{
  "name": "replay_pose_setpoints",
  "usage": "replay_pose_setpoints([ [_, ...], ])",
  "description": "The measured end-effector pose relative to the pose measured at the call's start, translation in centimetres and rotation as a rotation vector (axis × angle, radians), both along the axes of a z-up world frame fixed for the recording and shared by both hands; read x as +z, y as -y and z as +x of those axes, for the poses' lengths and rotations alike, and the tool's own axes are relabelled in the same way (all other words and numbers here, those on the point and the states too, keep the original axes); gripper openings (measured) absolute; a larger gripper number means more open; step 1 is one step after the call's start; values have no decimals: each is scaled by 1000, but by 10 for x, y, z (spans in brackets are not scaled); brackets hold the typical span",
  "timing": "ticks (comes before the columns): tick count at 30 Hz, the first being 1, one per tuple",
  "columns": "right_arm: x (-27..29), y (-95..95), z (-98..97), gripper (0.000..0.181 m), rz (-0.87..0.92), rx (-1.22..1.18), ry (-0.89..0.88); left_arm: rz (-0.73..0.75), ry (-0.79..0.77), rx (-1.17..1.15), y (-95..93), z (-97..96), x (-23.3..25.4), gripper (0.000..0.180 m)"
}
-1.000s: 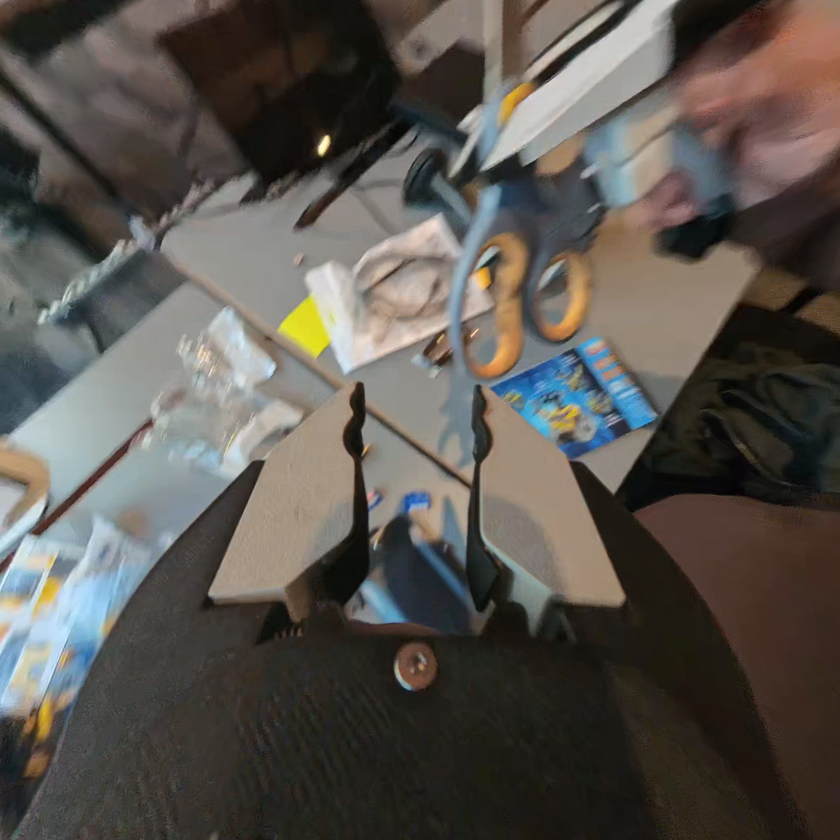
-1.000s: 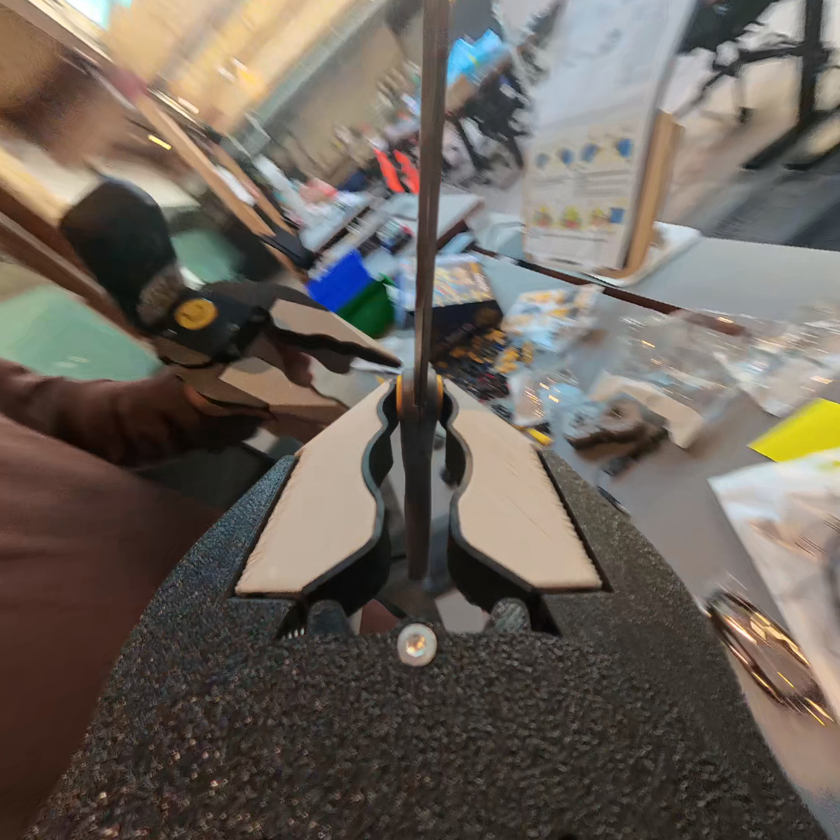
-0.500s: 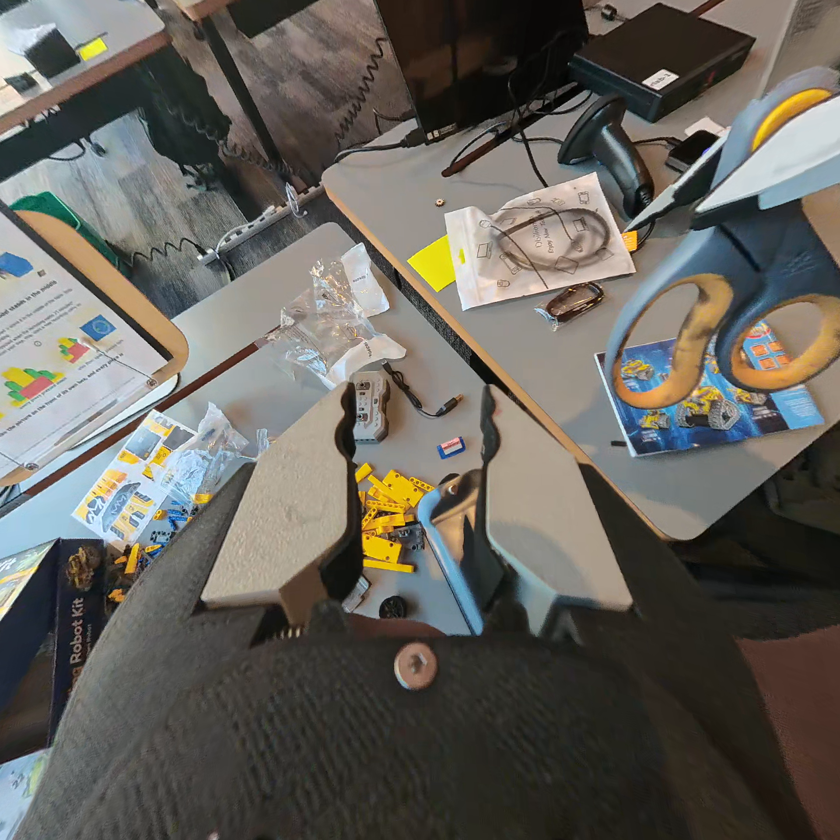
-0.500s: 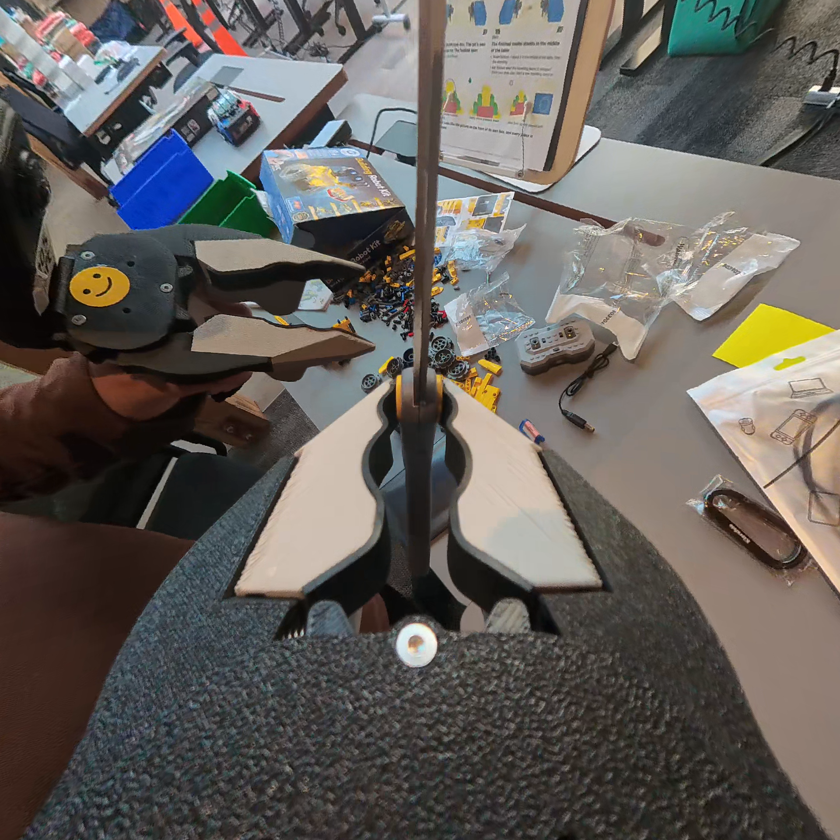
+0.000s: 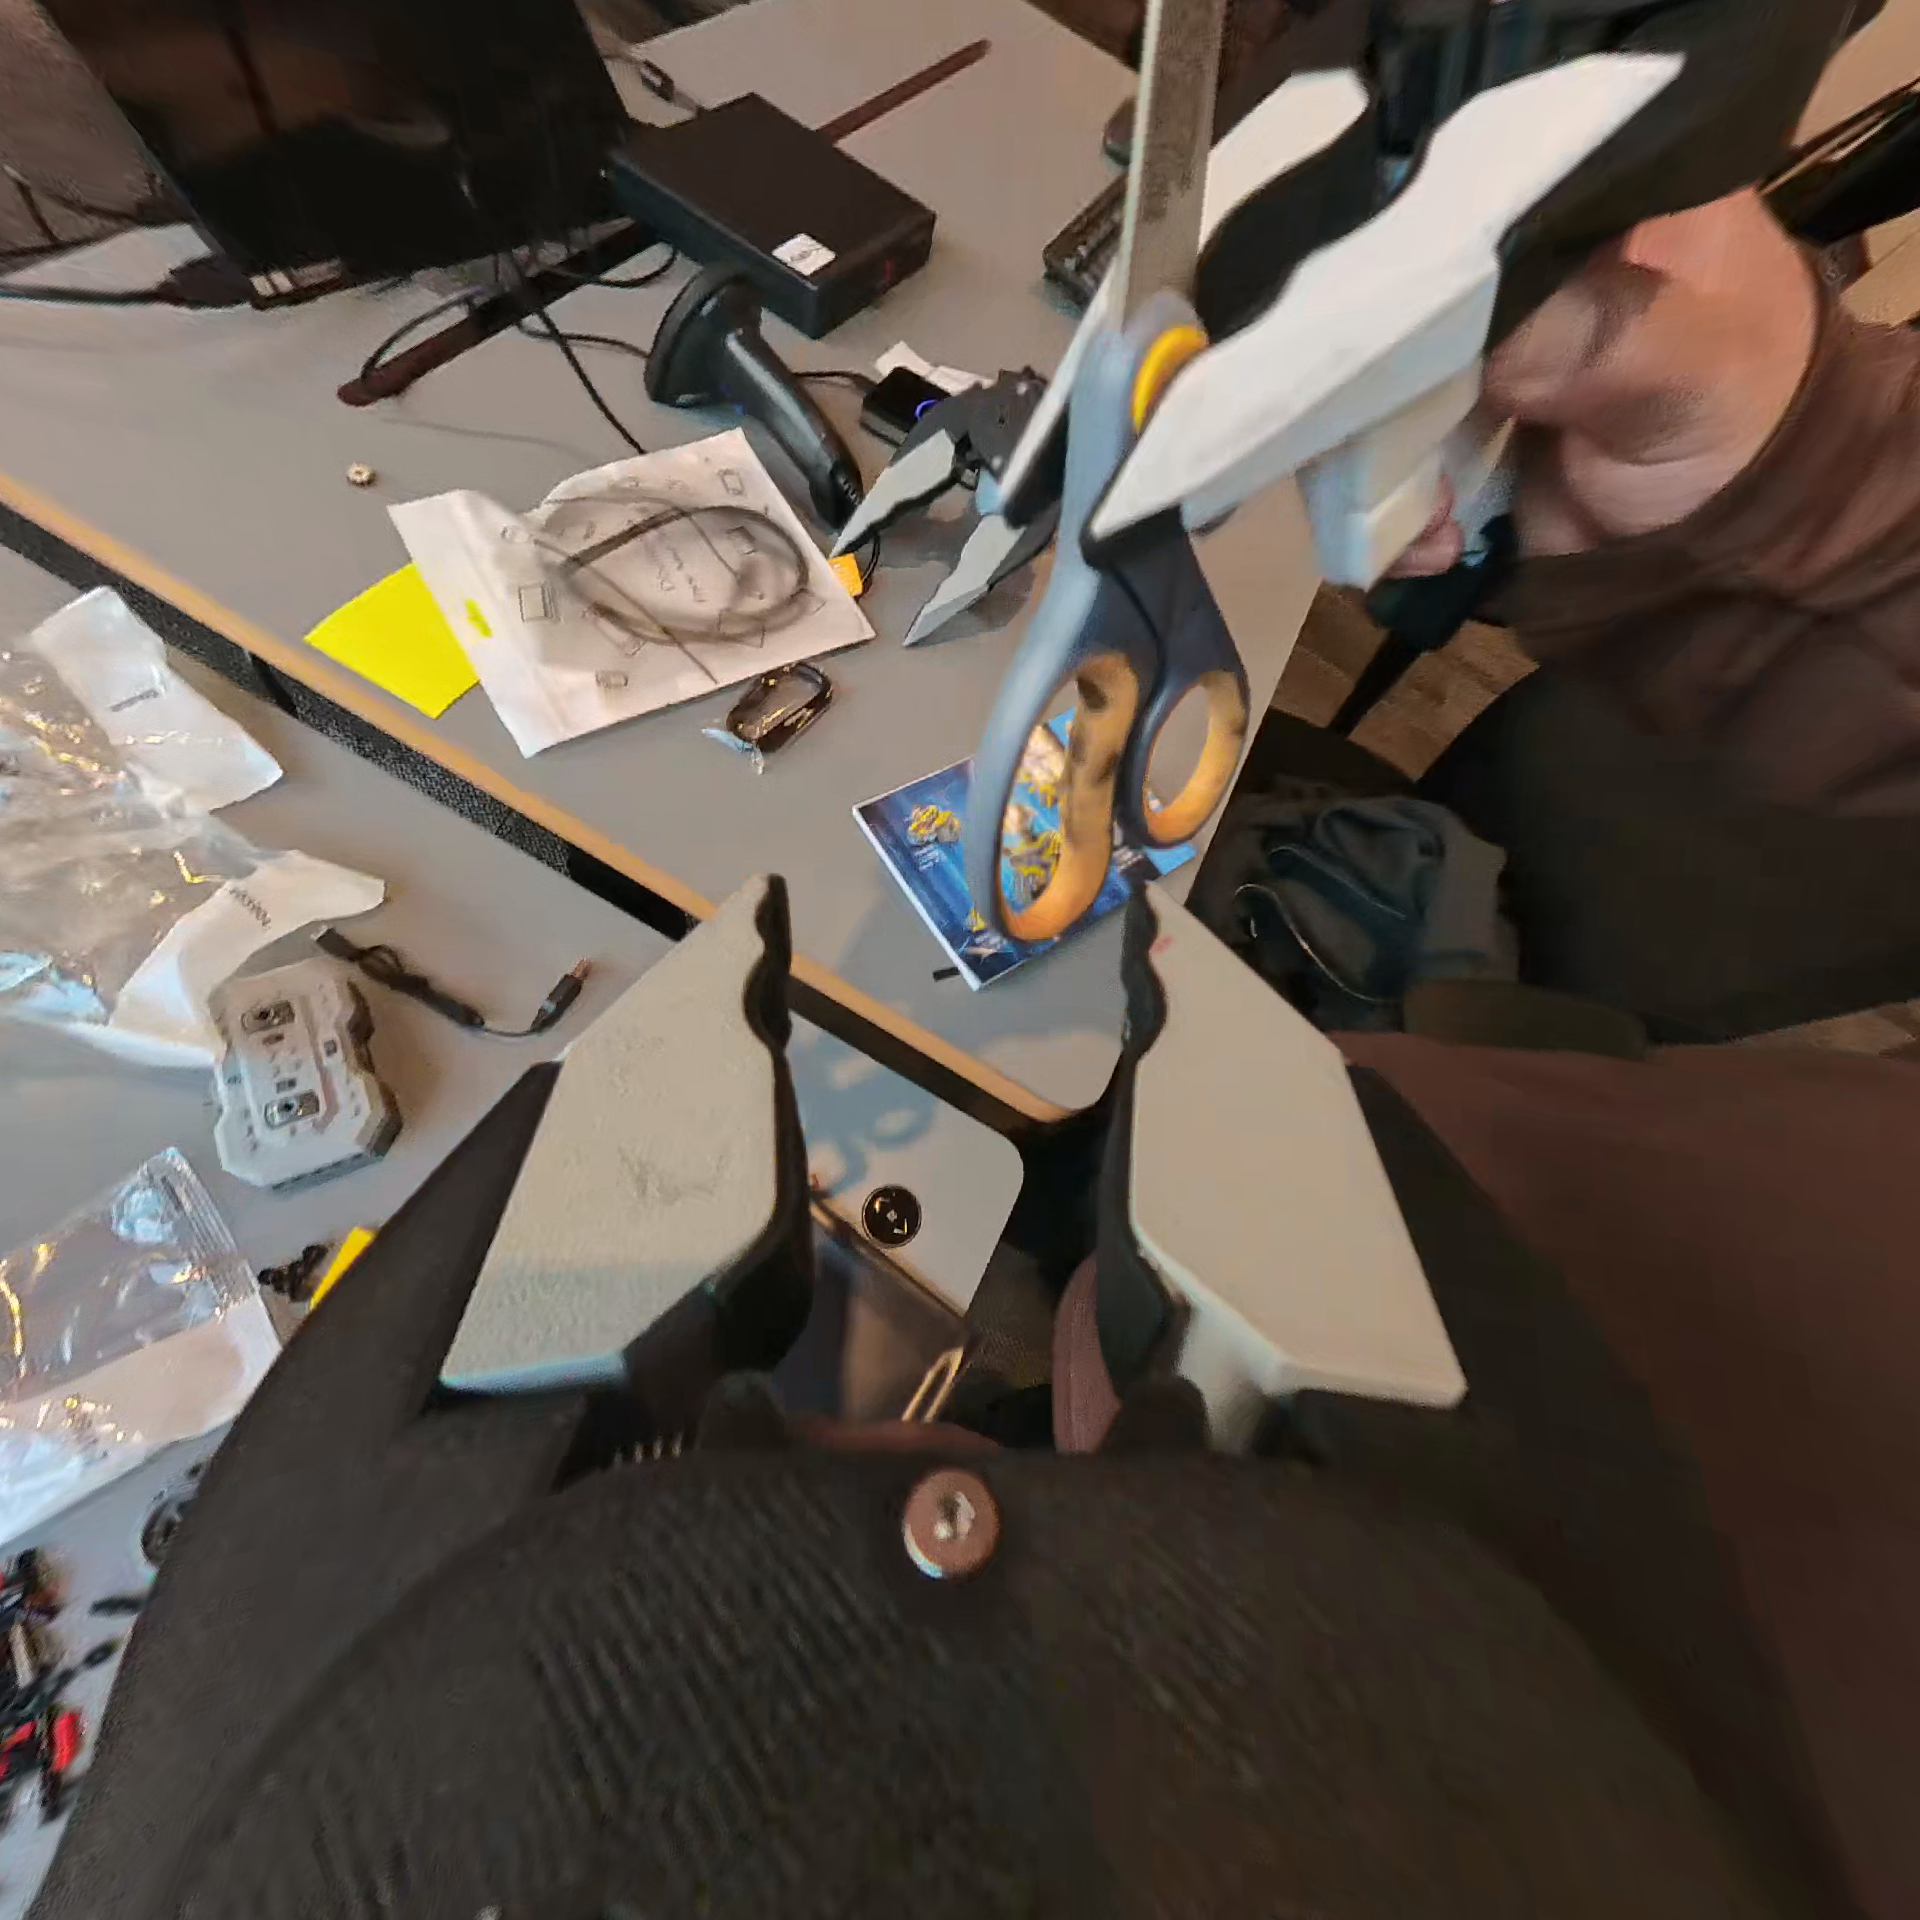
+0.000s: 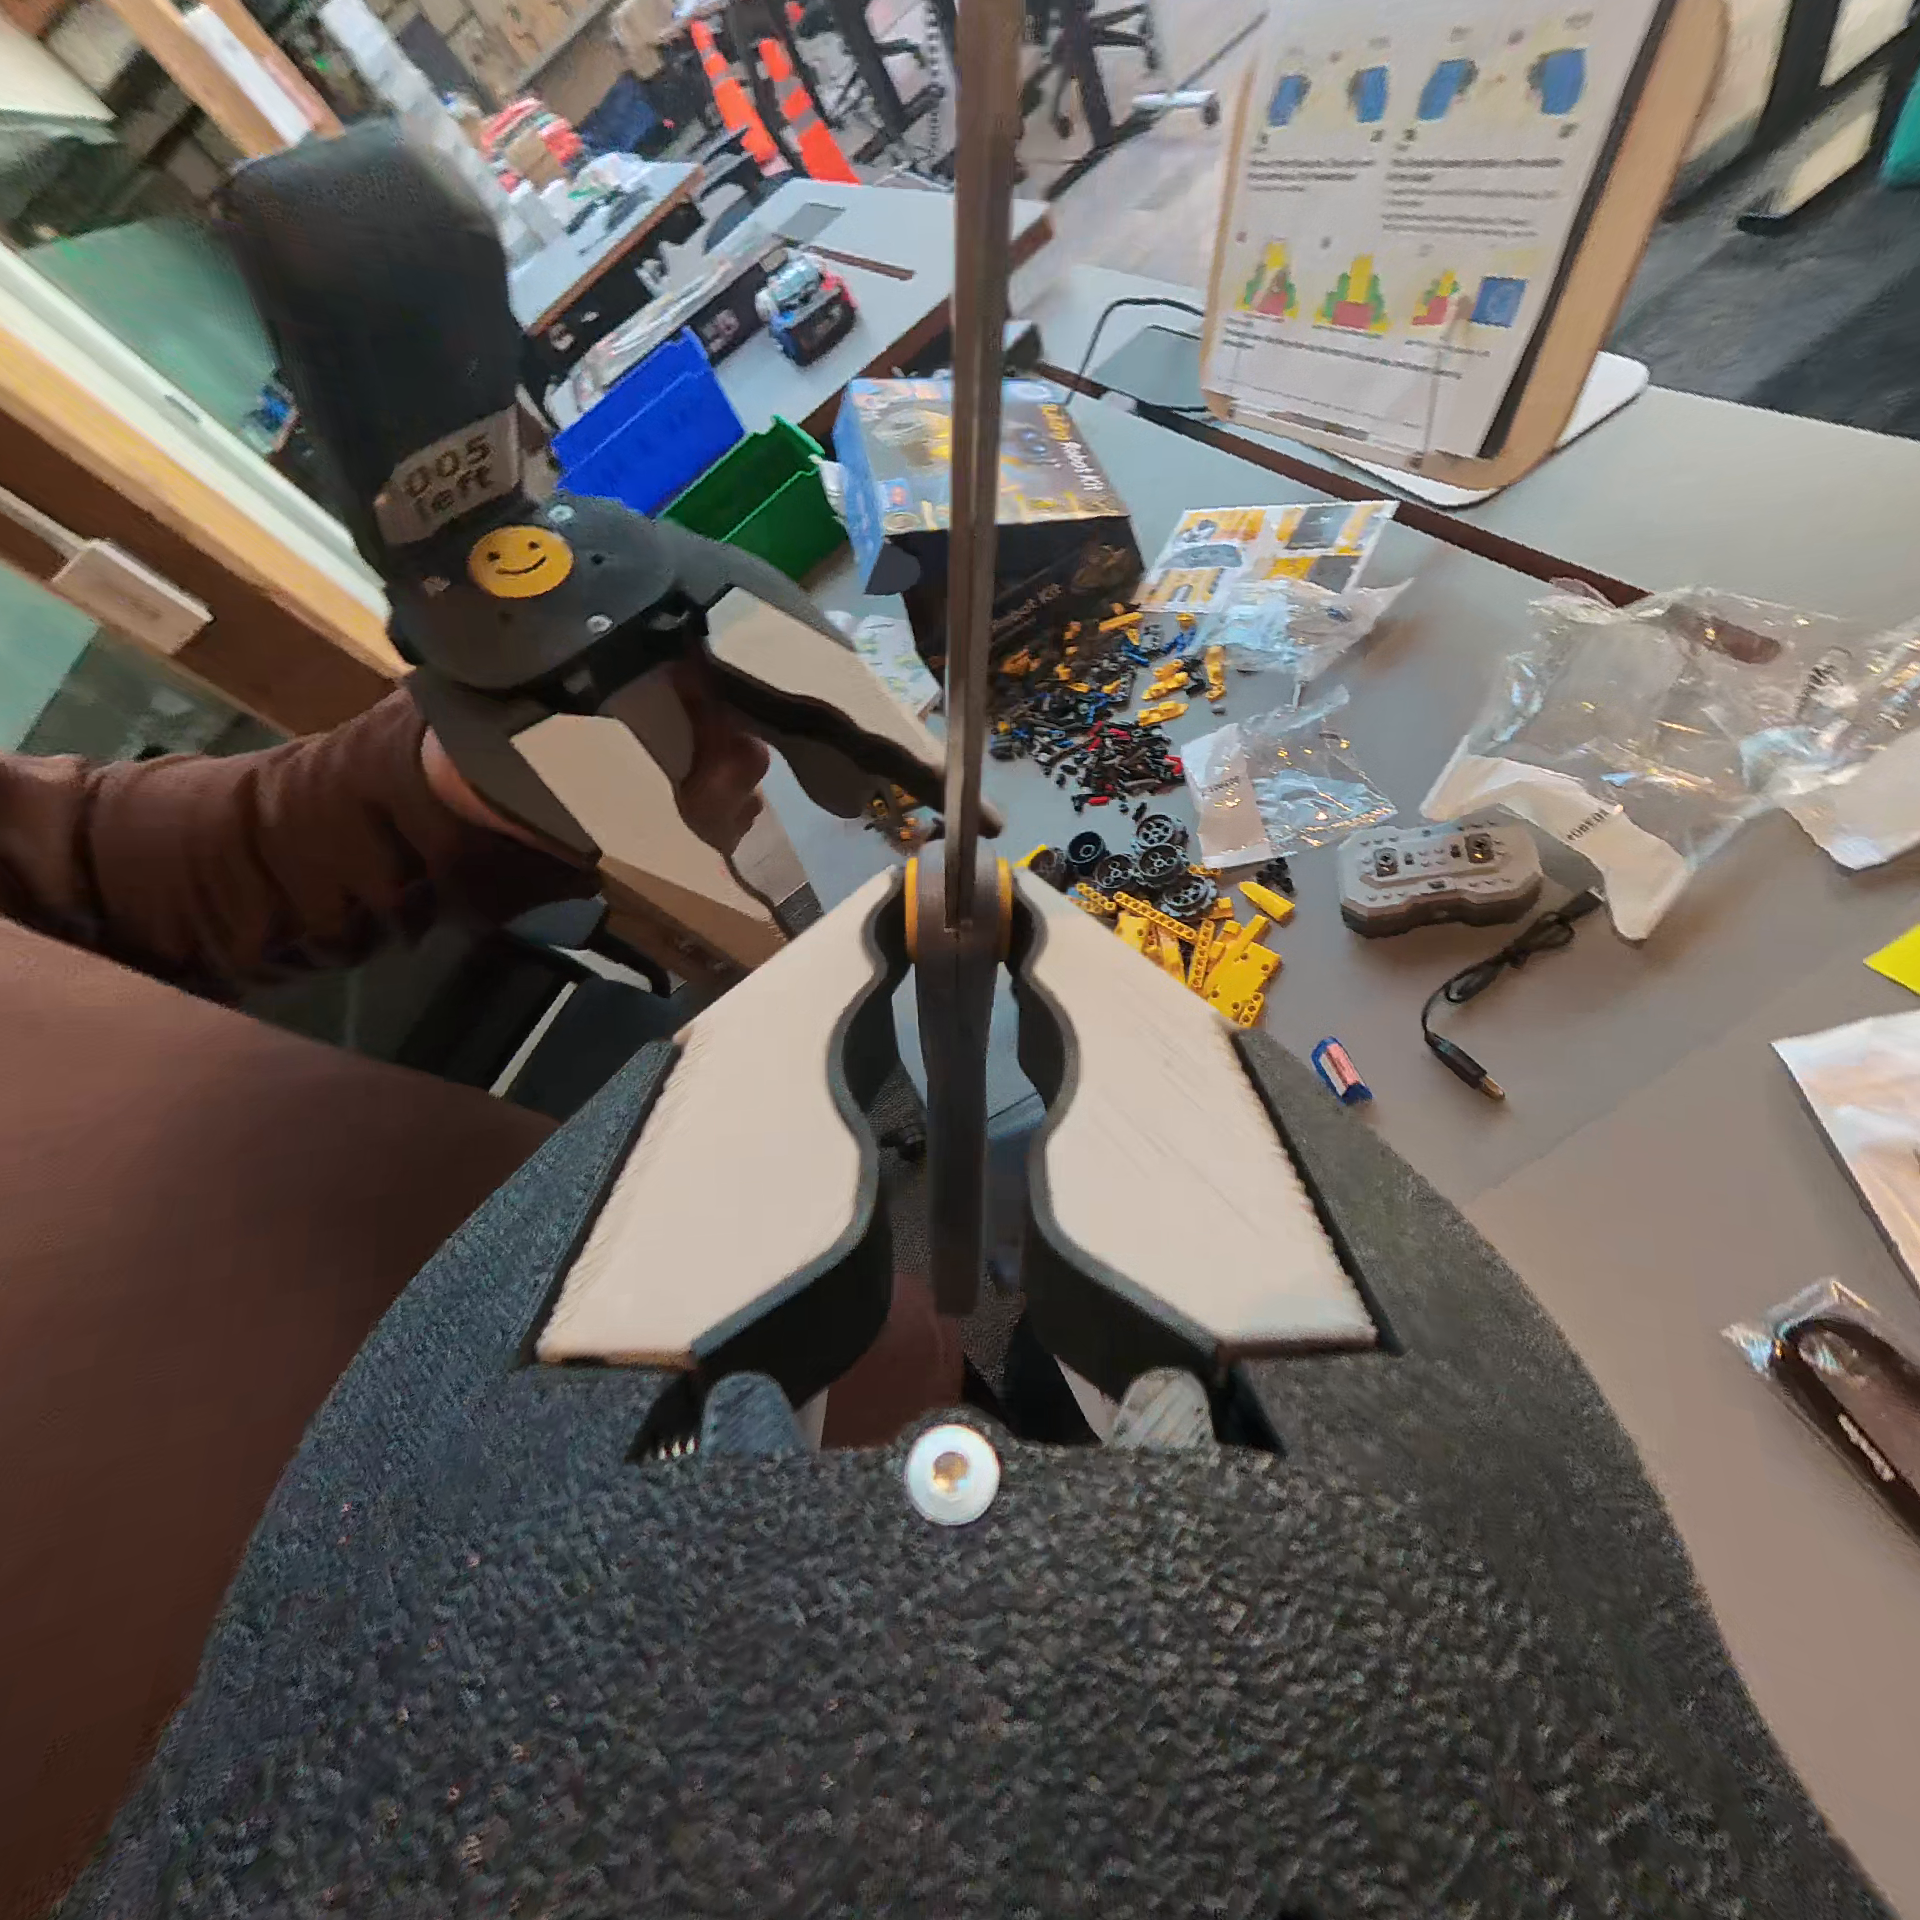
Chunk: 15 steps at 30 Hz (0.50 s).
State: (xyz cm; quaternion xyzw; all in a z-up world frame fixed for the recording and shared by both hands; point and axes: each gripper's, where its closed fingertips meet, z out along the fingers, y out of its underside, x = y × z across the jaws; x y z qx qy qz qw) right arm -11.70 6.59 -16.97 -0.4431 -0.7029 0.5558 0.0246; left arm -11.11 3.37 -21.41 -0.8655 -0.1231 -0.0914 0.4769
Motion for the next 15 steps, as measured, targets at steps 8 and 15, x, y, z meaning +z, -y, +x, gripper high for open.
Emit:
replay_pose_setpoints([
  [8,48,-4,22,15,-127,247,-154,73,121,-278,-56,50,31,16],
  [15,60,-32,10,22,-94,83,-180,107,-4,-168,-74,38,42,10],
])
